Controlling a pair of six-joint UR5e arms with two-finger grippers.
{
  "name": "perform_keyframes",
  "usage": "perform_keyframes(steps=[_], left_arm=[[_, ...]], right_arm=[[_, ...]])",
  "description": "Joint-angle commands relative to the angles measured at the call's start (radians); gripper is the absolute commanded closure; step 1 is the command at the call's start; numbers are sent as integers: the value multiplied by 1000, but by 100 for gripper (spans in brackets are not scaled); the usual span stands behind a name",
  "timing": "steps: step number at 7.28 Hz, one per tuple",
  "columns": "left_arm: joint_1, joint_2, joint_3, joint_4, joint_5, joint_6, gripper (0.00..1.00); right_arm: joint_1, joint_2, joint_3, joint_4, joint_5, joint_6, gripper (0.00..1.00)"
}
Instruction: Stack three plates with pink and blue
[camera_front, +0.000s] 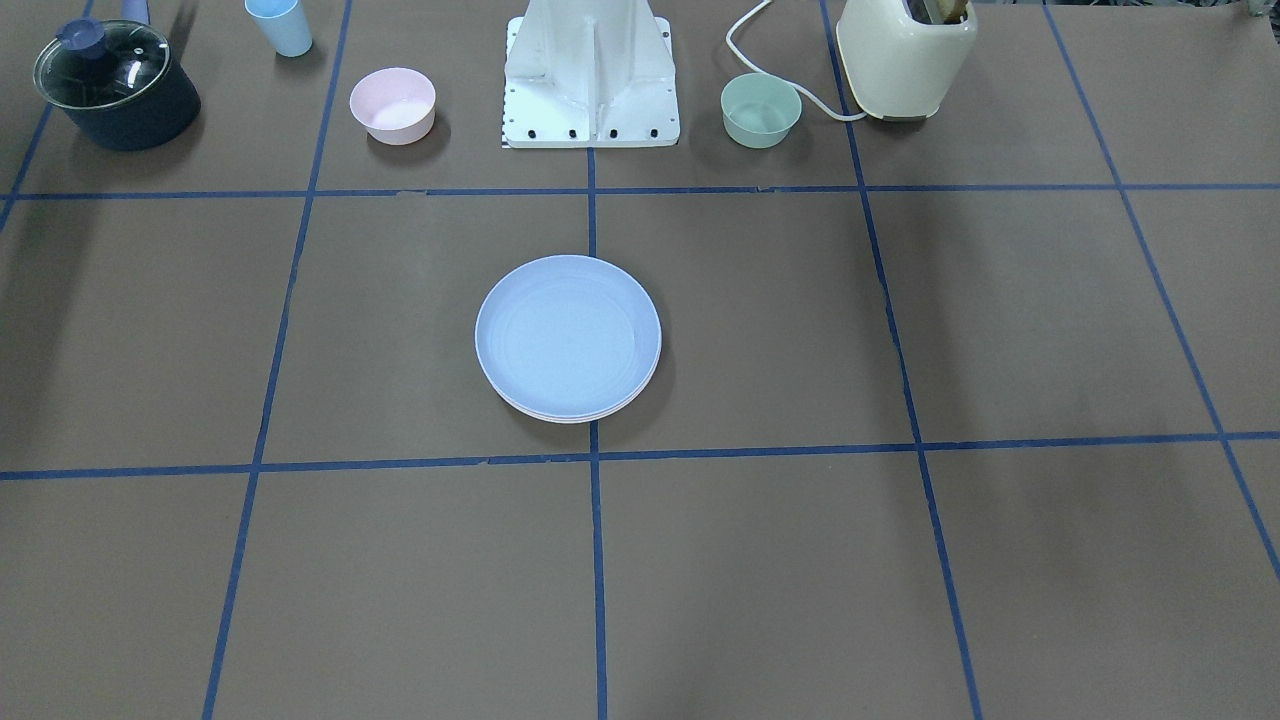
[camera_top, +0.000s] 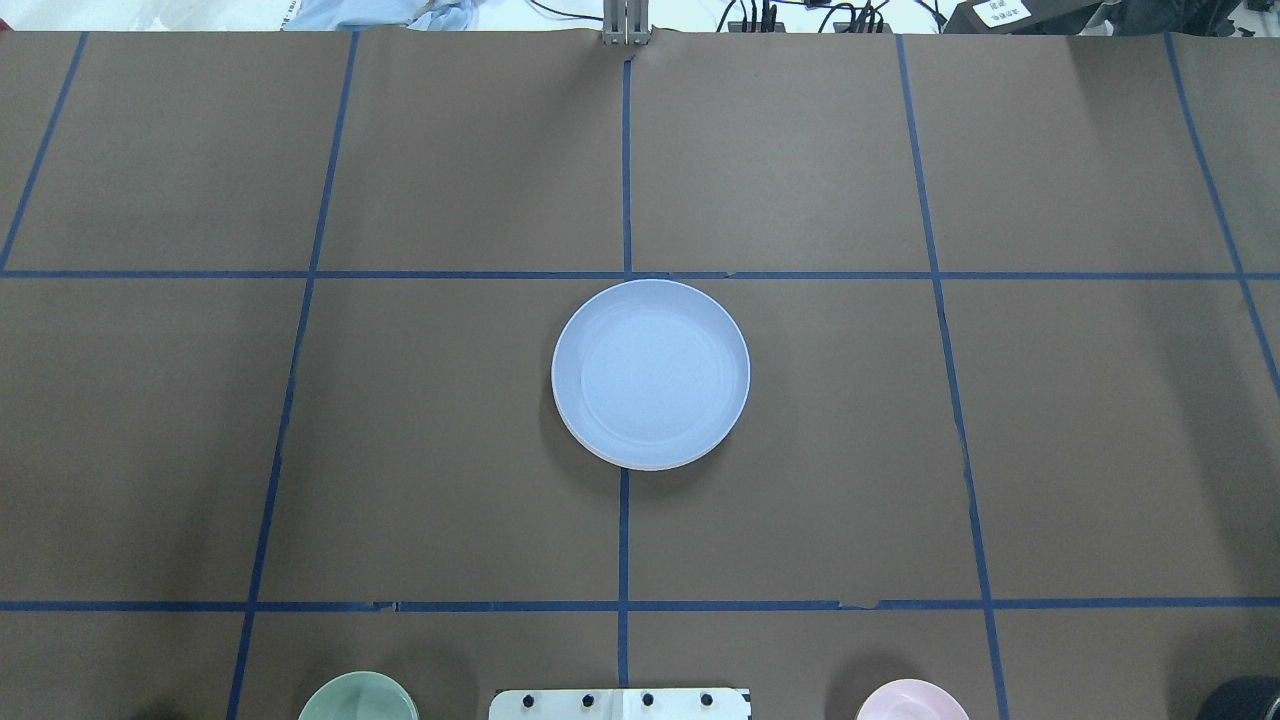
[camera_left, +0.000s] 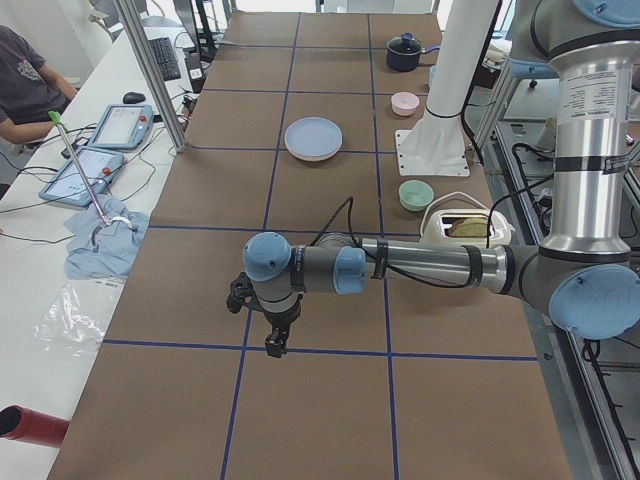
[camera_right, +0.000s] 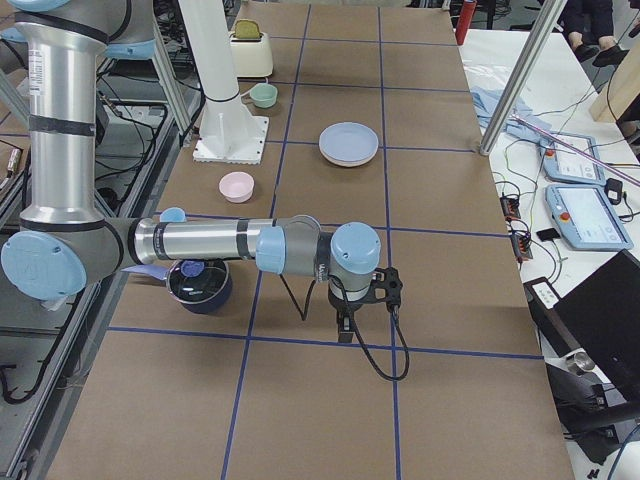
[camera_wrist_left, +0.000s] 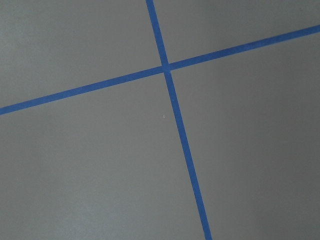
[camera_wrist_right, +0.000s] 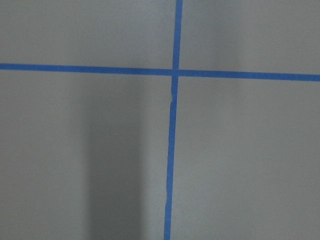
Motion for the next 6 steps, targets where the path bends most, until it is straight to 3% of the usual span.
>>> perform_keyframes(steps=[1,5,6], left_arm=[[0,0,7,-9,0,-4,0],[-1,2,7,-7,-3,-16,0],[-3,0,7,-10,-62,-144,0]], right_arm=[[2,-3,-14,40,-3,45,0],[2,0,-20,40,-4,47,0],[2,0,-23,40,-3,47,0]])
